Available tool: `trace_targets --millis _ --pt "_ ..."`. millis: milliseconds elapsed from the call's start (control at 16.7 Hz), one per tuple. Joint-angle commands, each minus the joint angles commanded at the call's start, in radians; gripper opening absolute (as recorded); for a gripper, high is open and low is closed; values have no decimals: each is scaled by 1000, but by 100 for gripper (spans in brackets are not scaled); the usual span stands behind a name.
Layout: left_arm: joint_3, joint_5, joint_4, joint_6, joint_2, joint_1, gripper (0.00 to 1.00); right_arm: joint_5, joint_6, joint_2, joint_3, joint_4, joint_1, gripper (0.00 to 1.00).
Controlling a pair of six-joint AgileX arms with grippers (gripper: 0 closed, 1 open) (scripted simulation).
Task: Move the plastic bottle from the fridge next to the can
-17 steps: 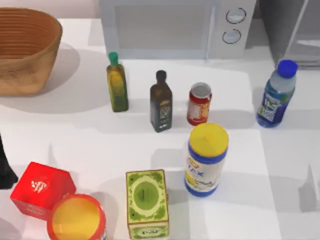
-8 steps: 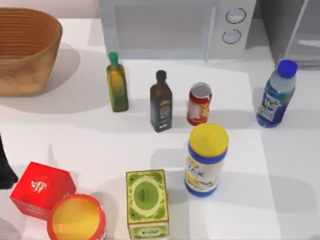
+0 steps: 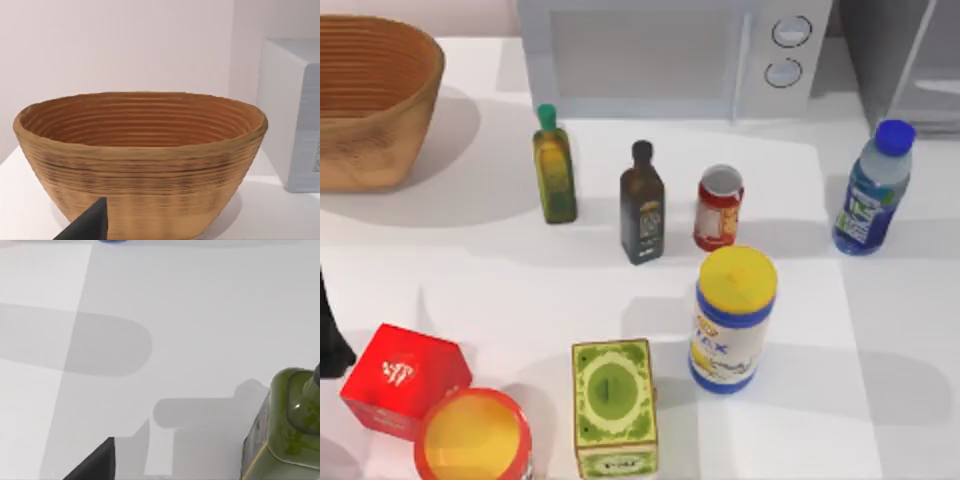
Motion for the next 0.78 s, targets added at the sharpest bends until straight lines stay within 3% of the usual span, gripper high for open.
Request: trace_targets --millis 180,360,540,780 --pt "0 0 0 0 0 0 100 -23 -30 26 18 8 -31 100" --pt "0 0 0 0 0 0 100 -112 -154 139 83 23 -156 100" --pt "0 0 0 0 0 0 100 -248 -372 345 174 36 -368 100" --pt "0 0 0 0 0 0 100 -453 -806 747 306 45 -724 100"
